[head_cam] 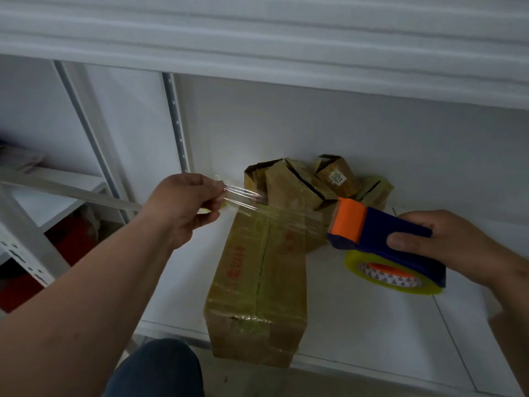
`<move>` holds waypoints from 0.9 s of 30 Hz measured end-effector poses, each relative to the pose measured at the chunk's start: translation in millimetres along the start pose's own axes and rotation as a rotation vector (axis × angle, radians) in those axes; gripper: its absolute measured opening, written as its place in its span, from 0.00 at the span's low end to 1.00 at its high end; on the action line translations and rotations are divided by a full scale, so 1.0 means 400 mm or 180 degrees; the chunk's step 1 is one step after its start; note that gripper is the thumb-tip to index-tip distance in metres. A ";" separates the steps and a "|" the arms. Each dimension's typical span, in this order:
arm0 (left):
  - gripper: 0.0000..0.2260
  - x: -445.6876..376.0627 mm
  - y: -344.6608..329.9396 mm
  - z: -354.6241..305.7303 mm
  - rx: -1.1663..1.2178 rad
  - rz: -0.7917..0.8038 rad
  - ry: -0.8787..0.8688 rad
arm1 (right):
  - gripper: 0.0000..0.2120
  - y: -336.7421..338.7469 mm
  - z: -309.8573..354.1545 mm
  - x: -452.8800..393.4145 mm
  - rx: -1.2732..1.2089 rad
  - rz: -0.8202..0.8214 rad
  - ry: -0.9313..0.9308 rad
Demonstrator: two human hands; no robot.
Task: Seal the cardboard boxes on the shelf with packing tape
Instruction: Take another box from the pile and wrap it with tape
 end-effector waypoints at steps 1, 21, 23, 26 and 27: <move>0.09 -0.015 0.004 0.005 0.0029 -0.0050 0.0023 | 0.37 0.008 -0.002 -0.010 -0.0027 0.0023 -0.0015; 0.05 -0.177 0.027 0.146 0.0024 -0.0551 0.0770 | 0.32 -0.011 -0.067 -0.244 0.0853 0.0561 -0.0622; 0.04 -0.175 0.021 0.171 0.0042 -0.0658 0.0960 | 0.24 -0.031 -0.081 -0.259 0.0811 0.0649 -0.0747; 0.05 -0.173 0.013 0.217 -0.0112 -0.0614 0.1143 | 0.26 -0.073 -0.095 -0.274 0.0722 0.0851 -0.0899; 0.06 -0.173 0.008 0.228 -0.0222 -0.0550 0.1155 | 0.32 -0.089 -0.099 -0.278 0.0706 0.0932 -0.0915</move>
Point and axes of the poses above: each hand's wrist, its own x-axis away from the middle knuckle, its own y-axis out of the back of the hand, z = x × y, the point moved 1 cm from there along -x, towards the middle knuckle, and after that the axes turned 10 degrees about x, right-handed, at the moved point
